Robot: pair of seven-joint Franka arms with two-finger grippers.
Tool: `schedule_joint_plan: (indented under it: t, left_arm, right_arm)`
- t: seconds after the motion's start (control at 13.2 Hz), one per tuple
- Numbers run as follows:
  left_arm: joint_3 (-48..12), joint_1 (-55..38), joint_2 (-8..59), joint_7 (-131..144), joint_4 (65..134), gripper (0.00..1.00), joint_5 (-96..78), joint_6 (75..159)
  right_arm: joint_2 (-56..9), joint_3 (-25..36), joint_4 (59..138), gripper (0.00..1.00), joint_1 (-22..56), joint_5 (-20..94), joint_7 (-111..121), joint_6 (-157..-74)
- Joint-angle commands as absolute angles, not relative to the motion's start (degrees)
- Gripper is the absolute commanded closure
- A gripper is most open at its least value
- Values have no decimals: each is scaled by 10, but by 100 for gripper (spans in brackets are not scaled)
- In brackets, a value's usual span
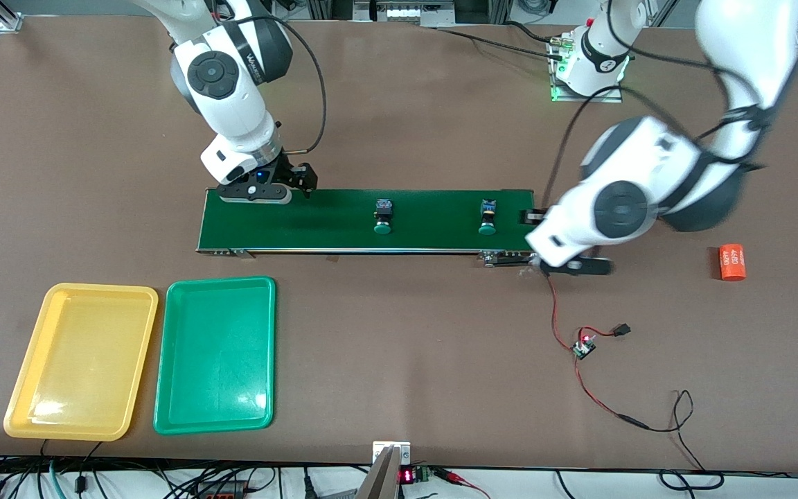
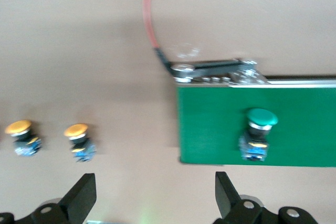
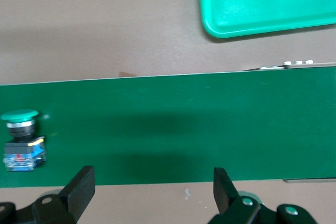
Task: Sort buttons by color to trays
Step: 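Grasp a belt button with the right gripper while the left grasps a cylinder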
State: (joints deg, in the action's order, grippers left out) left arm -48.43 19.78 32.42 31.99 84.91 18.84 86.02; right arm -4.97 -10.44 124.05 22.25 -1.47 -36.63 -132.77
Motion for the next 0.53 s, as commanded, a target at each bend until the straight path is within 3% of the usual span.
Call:
schedule_joint_plan:
  t: [0.0, 0.23, 0.46]
  left_arm:
    - [-467, 259, 334, 314, 838, 0, 200, 844]
    - [-458, 324, 349, 210, 850, 0, 284, 837]
    - [-409, 344, 377, 107, 855, 0, 377, 845]
  right_arm:
    - [-82, -105, 1229, 0, 247, -22, -388, -1365]
    - [-128, -104, 1205, 0, 274, -20, -399, -1394]
    - [-175, -99, 1180, 0, 291, -22, -415, -1395]
